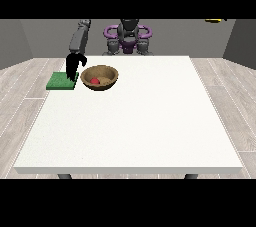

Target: Pick the cup and pour the ball into the bowl, then pick the bowl and place it on the pad

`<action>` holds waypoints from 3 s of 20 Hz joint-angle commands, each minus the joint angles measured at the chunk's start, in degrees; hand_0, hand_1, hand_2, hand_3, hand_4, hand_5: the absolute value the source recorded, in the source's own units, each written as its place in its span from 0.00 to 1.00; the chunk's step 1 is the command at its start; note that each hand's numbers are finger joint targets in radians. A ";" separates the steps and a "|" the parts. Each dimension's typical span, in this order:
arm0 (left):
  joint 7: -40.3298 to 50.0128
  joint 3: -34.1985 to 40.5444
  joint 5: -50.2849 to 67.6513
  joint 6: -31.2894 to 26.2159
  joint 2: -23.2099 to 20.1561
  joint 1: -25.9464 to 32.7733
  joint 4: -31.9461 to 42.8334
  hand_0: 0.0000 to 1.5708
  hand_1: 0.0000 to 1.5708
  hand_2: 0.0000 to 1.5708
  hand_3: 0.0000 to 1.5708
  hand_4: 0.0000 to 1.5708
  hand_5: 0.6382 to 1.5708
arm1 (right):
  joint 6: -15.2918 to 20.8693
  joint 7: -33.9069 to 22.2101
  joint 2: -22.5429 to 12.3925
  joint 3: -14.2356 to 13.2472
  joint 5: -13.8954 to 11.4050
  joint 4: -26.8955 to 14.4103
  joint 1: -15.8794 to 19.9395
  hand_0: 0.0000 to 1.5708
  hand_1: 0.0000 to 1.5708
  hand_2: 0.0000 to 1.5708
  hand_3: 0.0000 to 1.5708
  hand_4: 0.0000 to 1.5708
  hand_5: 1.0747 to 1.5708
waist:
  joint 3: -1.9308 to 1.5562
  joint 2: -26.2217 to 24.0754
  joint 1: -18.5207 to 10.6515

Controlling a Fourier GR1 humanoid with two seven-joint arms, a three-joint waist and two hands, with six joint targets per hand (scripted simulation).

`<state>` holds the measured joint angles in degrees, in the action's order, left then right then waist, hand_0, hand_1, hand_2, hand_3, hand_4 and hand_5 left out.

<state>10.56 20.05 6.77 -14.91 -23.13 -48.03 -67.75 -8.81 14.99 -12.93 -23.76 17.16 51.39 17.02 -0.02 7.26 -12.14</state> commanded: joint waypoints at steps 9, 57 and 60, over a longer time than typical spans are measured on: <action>1.72 4.16 7.27 -4.34 -7.41 2.58 -5.43 0.00 0.00 0.00 0.00 0.65 0.97 | -1.24 11.49 -1.58 -0.23 -1.29 -15.72 8.53 0.00 0.00 0.00 0.00 0.33 0.96 | -0.05 5.93 0.87; 0.05 13.52 12.97 -9.24 -16.38 13.77 0.62 0.00 0.00 0.00 0.00 0.77 0.97 | 10.50 -21.13 -24.20 6.78 -8.73 -7.54 9.09 1.00 1.00 1.00 0.36 0.69 0.99 | 0.16 0.56 8.53; -5.97 15.18 12.10 -11.31 -17.06 16.85 3.25 0.00 0.00 0.00 0.00 0.77 0.97 | 9.22 -23.65 -27.24 6.29 -8.45 -5.97 11.14 1.00 1.00 1.00 0.36 0.69 0.99 | 0.15 2.00 8.61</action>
<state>8.47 33.62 19.27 -24.57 -39.16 -33.68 -66.71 0.94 -6.36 -33.31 -16.14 9.56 44.47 27.29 -0.68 8.91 -5.08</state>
